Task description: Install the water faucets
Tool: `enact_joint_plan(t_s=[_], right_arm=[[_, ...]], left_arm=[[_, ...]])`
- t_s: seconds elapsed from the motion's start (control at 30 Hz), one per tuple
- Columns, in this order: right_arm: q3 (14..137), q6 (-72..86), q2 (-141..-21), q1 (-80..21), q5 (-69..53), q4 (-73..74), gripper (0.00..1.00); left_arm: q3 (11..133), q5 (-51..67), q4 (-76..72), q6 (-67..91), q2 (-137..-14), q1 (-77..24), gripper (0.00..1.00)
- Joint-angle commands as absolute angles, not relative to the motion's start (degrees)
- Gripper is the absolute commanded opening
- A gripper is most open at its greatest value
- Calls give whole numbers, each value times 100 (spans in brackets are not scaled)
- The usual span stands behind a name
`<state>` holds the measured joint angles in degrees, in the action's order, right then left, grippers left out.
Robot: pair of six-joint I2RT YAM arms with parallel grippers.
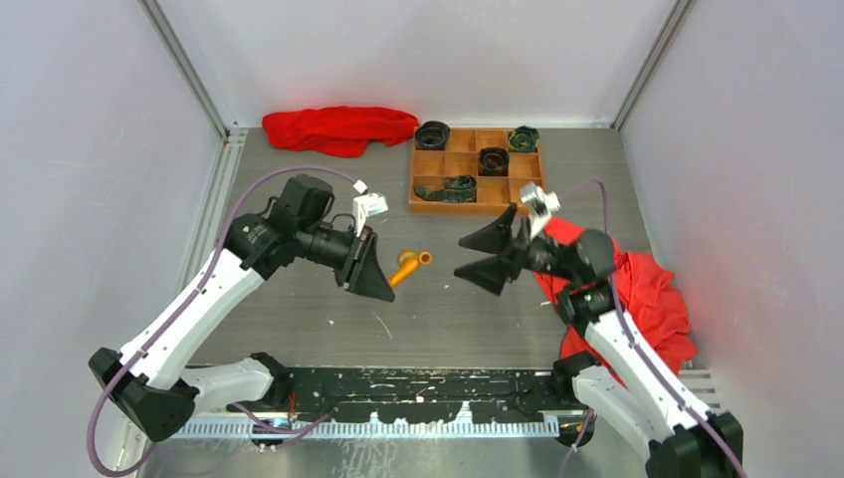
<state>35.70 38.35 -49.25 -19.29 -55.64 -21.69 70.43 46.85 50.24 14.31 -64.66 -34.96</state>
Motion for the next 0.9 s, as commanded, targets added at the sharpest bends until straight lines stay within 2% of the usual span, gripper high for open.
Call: enact_joint_plan(t_s=[0.0, 0.23, 0.4, 0.57, 0.73, 0.87], right_arm=[[2590, 2778, -4075, -2096, -5476, -5592, 97], [3233, 2119, -4924, -2670, -6475, -5540, 100], [3832, 991, -5562, -3418, -6787, -4571, 100], [4260, 853, -6067, -3828, -7265, -4473, 99], [4860, 358, -6532, -4143, -7694, -3271, 87], [5253, 22, -6811, -4290, -7931, -2578, 69]], left_arm=[[7417, 6597, 5834, 1393, -6780, -3463, 0], [7332, 6962, 5899, 1524, -6823, -3463, 0], [7293, 7376, 5706, 1719, -6771, -3463, 0], [7232, 7449, 5769, 1732, -6748, -3463, 0], [7283, 7425, 5819, 1698, -6776, -3463, 0], [7308, 7395, 5853, 1660, -6793, -3458, 0]])
